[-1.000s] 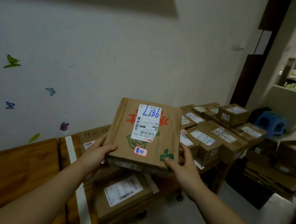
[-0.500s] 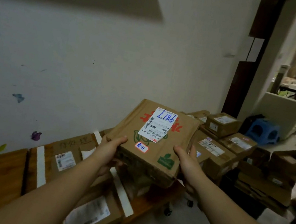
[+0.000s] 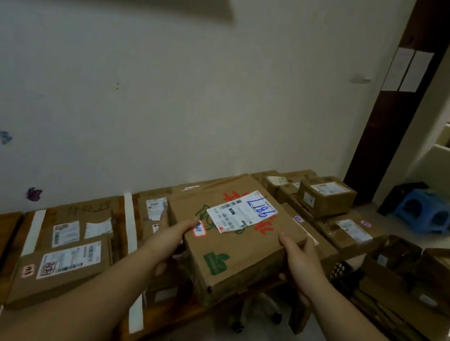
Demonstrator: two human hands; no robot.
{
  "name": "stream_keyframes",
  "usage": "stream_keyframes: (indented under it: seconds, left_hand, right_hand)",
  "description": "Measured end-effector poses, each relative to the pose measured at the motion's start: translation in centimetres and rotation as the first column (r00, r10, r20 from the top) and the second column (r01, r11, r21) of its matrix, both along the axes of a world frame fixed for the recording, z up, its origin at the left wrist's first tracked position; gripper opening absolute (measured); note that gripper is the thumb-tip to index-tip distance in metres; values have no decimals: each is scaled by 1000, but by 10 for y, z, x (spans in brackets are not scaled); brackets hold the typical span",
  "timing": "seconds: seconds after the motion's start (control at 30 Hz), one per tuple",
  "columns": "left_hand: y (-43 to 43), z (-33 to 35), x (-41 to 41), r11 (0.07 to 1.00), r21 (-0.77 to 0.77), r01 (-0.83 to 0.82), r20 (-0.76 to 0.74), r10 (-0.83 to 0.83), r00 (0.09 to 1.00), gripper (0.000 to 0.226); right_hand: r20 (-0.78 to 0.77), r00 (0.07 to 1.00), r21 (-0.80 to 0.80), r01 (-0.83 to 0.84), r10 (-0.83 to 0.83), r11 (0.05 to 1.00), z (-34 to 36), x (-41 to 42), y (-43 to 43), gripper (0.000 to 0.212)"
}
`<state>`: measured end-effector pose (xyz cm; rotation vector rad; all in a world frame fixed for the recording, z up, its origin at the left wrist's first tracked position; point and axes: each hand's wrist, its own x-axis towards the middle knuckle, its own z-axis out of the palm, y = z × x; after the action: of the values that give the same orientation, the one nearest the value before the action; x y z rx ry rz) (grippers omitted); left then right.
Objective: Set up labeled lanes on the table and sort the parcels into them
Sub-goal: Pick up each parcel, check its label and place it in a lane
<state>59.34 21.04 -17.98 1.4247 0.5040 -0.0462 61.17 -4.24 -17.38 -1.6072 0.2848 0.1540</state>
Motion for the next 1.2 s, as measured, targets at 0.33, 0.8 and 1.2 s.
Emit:
stream_keyframes:
  seconds: [0.33,0.8,1.2]
  left_hand:
    - [-3,-12,50,998,-41,-40,56,42,998,68]
    - [-105,-26,135,988,120,102,118,-116,986,96]
    - [-208,-71,143,920,392,11,-32,1,999,67]
  right_hand:
    - [19,999,-133,-27,30,991,-14,40,10,68]
    - [124,992,-281,47,-12,959,-17,121,-88,59]
    - [64,907,-488,-336,417,806,-76,192,-185,70]
